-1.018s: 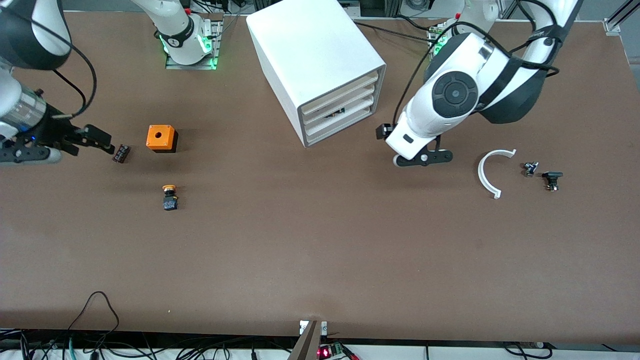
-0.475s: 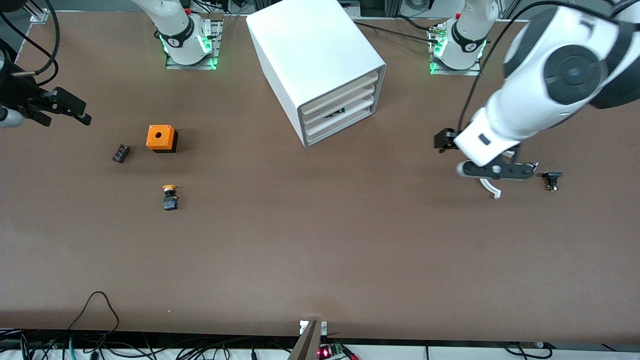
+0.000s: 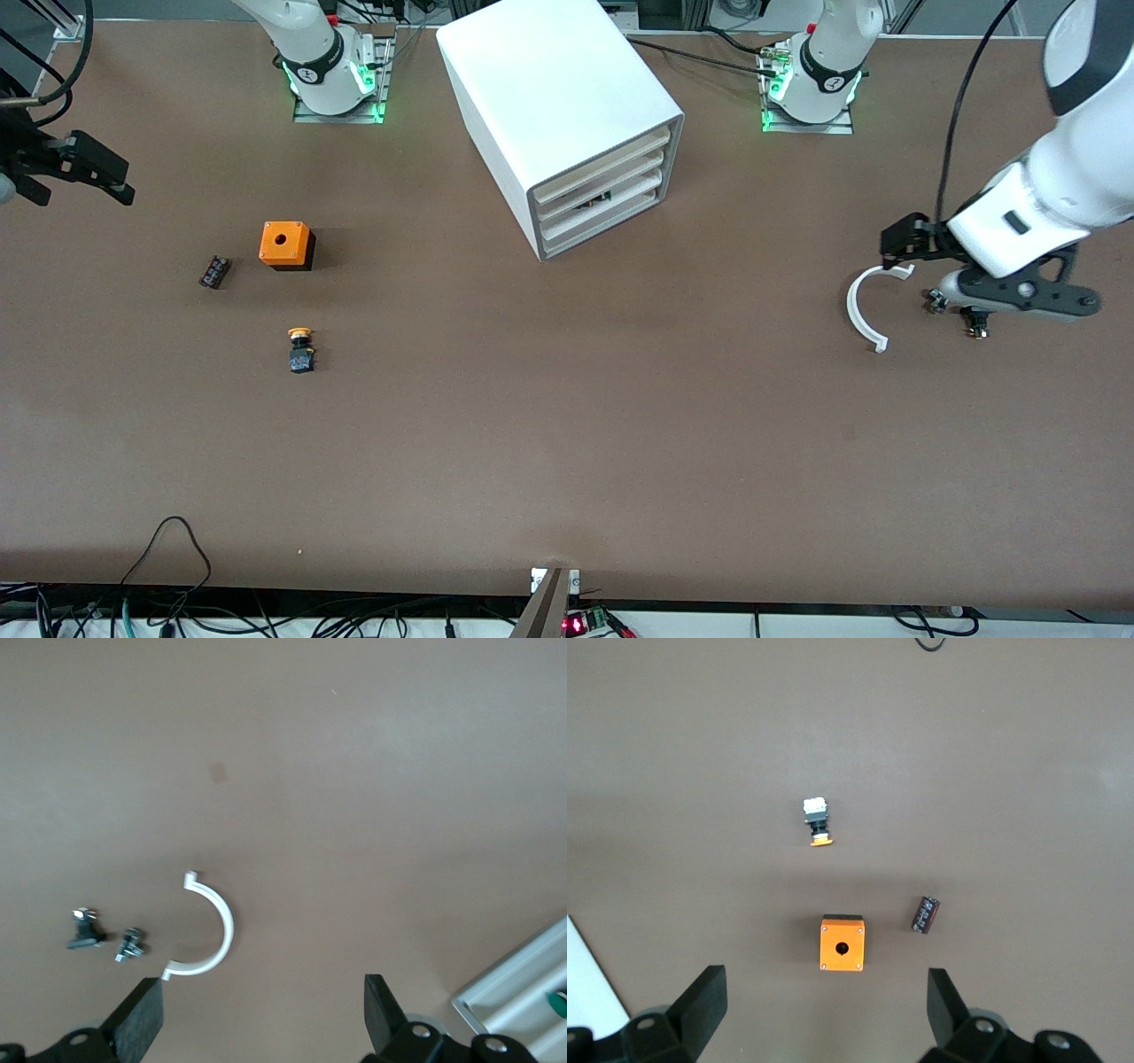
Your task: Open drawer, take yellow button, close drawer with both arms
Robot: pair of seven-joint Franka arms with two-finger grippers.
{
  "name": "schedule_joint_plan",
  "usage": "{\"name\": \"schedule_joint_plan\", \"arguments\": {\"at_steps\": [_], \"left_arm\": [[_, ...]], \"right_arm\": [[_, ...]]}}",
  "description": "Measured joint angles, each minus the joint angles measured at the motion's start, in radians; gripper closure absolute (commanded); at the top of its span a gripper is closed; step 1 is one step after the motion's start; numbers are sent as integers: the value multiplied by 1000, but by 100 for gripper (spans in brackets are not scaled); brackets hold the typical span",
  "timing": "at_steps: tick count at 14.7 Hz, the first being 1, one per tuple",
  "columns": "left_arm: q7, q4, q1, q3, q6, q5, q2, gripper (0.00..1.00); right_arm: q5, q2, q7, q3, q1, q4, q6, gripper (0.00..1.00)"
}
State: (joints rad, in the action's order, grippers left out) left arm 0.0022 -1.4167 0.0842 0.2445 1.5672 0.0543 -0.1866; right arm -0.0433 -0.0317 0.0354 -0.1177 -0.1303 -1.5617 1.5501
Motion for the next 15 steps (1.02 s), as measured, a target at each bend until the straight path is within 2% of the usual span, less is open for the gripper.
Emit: {"name": "schedule_joint_plan", "arguments": {"at_steps": [3, 6, 9, 15], "left_arm": [[12, -156, -68, -97, 117, -2, 123, 0], [10, -273, -90, -117, 147, -2, 215, 0], [10, -291, -90, -120, 150, -2, 220, 0], [11, -293, -92, -120, 149, -3, 219, 0]], "right_arm": [[13, 41, -6, -1, -9, 65, -33, 0], [40, 43, -6, -8, -7, 43, 24, 0], [41, -3, -6, -10, -7, -62, 148, 0], [41, -32, -45, -10, -7, -79, 148, 0]]}}
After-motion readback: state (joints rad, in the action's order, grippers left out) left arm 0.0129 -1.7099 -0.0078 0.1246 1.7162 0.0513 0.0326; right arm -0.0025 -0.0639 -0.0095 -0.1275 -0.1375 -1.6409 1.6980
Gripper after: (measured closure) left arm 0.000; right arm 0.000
